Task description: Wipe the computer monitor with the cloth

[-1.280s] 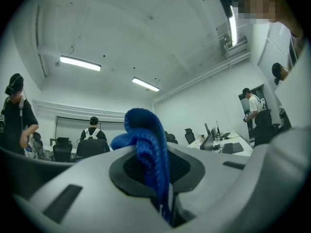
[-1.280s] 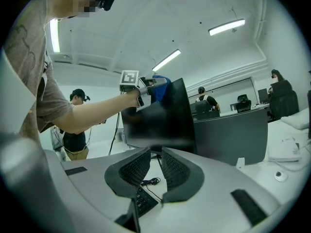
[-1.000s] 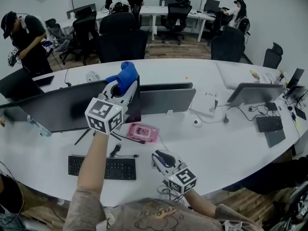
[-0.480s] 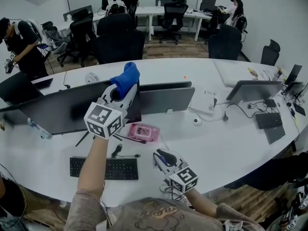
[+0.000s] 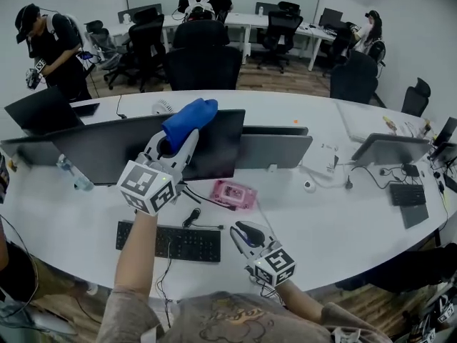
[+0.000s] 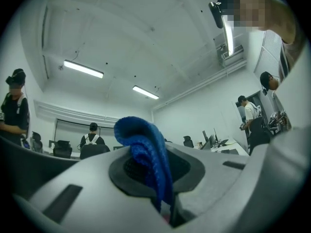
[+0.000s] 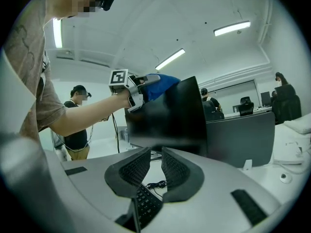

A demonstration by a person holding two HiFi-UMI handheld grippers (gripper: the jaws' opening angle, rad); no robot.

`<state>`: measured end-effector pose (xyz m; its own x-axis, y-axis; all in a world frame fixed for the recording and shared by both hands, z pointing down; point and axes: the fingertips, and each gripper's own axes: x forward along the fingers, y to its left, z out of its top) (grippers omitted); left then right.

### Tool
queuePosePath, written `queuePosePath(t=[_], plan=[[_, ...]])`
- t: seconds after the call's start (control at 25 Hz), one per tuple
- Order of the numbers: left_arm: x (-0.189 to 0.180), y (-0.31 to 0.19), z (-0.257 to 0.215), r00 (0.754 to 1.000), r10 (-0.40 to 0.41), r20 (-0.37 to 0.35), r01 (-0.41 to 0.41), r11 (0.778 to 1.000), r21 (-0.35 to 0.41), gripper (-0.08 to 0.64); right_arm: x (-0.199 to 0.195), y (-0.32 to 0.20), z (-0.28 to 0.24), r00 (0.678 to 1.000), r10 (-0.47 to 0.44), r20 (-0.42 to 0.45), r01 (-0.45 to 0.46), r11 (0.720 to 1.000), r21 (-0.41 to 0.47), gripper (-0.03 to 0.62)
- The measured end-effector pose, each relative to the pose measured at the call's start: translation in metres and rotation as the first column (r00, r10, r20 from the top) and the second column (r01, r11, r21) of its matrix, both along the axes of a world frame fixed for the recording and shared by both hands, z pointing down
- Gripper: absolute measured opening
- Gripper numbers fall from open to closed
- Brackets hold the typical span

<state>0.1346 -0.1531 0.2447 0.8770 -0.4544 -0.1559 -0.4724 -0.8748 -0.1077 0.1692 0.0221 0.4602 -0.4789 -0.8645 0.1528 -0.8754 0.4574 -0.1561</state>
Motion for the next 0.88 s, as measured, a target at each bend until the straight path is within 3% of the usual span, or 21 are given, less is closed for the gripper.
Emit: queuePosePath(t=[0.24,0.44,0.88], plan=[[-0.082,-0.014,0.008,0.995,-0.101,-0.012,0.101,0.995,-0.02,0.049,-0.053,-0.02,0.0,0.996,-0.085,-0.008,0.085,0.996,0.0,0.067],[-0.161,-0.025,0.023,0.978,-0.209,-0.003,0.208,0.977,-0.047,0.049,-0.104,-0.037,0.002,0.986,-0.166,-0.006,0.166,0.986,-0.006,0.067],[-0.336,-0.047,0.093,0.904,-0.424,0.06,0.428,0.89,-0.158,0.049,-0.219,-0.074,0.013,0.953,-0.303,0.004,0.303,0.953,-0.025,0.067]])
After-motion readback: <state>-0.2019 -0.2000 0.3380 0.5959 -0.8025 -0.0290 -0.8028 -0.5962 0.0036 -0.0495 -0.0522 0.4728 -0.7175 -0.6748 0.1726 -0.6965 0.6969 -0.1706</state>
